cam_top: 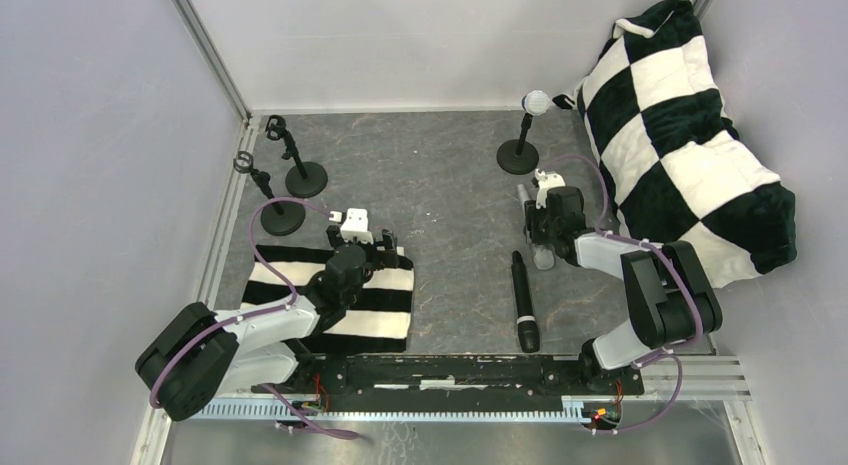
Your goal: Attach the microphones to the stand
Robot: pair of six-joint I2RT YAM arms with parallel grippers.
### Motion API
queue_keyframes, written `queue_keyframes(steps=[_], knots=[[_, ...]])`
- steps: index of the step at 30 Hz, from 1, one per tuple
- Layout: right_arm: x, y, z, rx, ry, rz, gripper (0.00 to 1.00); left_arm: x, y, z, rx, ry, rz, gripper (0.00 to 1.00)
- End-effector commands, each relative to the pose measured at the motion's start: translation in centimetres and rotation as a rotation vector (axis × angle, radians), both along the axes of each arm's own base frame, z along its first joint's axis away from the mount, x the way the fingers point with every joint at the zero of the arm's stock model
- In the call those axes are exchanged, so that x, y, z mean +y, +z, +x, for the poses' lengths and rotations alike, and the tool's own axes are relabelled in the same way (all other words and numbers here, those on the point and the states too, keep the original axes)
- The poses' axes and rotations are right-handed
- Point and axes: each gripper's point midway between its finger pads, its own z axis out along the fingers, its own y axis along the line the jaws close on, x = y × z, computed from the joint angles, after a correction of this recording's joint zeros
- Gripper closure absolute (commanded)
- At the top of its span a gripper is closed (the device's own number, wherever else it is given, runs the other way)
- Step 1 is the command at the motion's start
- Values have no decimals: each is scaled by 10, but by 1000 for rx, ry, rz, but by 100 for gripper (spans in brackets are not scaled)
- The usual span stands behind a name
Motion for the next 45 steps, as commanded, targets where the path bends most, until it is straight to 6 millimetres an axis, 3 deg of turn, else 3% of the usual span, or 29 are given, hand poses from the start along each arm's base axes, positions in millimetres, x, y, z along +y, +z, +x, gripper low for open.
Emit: queue_keyframes(steps=[1,7,11,17,21,22,23,27,31,37,42,45], knots=[[-11,16,2,-67,-34,-35,78,-3,15,8,-40,-3,3,0],[2,100,12,-352,61,17,100,-6,22,5,-46,-30,-43,0],[24,137,0,-460,221,48,100,-15,44,0,-33,-61,-124,0],[66,152,-37,-535,466,37,100,-26,111,-16,-62,-155,-221,0],[106,165,-64,-609,662,34,100,-32,152,-29,-57,-226,-247,0],[114,168,-69,-627,699,22,100,-32,153,-33,-40,-241,-241,0],[124,172,-75,-651,742,12,100,-33,168,-36,-50,-254,-252,0],[154,186,-89,-716,850,-77,100,-30,196,-48,-33,-303,-201,0],[181,186,-102,-739,941,-205,100,-31,222,-59,-32,-389,-114,0],[213,192,-130,-910,1113,-441,95,-40,232,-78,22,-559,23,4],[226,214,-153,-1153,1258,-518,99,-52,230,-104,48,-750,77,5],[230,218,-163,-1289,1357,-640,100,-55,221,-114,67,-832,117,5]])
